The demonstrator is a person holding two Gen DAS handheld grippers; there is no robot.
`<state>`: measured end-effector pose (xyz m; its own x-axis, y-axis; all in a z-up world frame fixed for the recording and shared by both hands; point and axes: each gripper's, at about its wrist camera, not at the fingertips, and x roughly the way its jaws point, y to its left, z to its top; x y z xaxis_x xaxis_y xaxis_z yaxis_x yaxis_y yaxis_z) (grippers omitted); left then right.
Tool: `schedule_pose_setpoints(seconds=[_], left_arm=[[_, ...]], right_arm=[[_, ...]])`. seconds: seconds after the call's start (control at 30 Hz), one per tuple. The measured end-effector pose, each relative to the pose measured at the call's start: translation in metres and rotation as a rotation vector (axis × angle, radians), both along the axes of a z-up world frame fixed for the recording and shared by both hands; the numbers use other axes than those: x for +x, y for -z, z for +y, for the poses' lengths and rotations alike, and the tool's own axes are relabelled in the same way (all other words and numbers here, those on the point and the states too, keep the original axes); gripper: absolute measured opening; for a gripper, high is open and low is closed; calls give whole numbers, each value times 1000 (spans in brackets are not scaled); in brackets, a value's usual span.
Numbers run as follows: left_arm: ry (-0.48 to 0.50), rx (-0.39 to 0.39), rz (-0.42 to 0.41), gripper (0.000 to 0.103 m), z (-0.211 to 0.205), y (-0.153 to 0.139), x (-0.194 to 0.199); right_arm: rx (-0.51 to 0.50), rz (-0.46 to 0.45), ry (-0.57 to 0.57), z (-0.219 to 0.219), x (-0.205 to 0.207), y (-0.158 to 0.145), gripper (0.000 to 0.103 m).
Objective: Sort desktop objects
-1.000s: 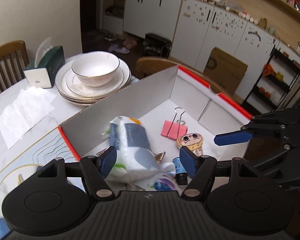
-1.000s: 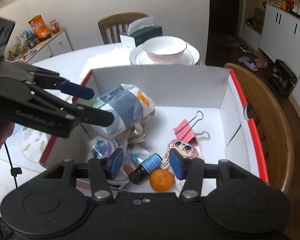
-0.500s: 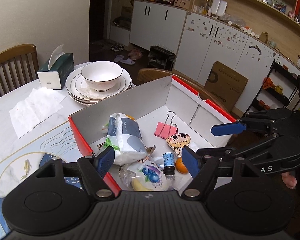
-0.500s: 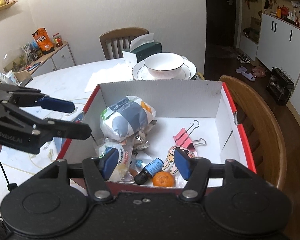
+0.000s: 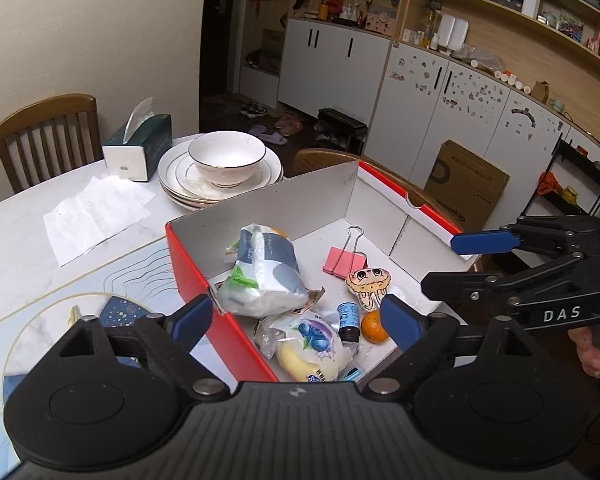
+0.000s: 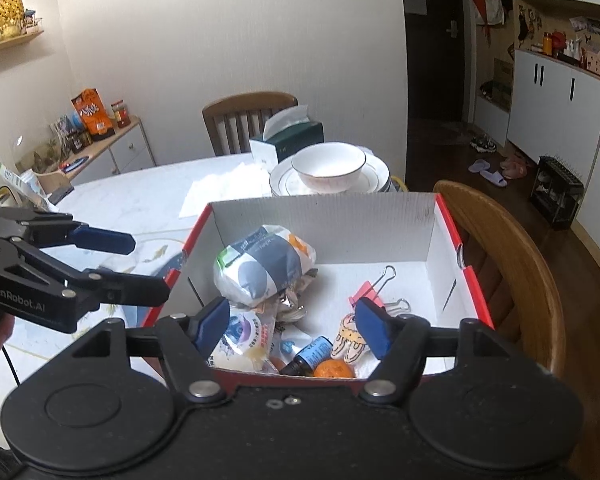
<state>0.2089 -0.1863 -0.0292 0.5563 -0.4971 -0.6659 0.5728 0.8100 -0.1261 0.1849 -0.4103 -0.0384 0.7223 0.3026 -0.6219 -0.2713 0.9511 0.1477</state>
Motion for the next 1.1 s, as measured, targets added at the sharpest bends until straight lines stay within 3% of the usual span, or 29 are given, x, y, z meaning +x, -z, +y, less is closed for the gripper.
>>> schedule_pose_setpoints(seconds=[0.07,0.33,0.73,1.1], left_arm=[[-9,-4,-12,103,3,1,-4],[-19,-23,-44,103,12,3,-22],[-11,-34,-107,103,19,-11,-48],[0,-17,-105,103,20,-9,-55]], right_arm=[[-1,-15,3,0,-4,0,72],[10,-70,25,0,-23,-3,76],[31,-77,50,3,-45,-9,77],[42,-84,73,8,-56,-11,78]])
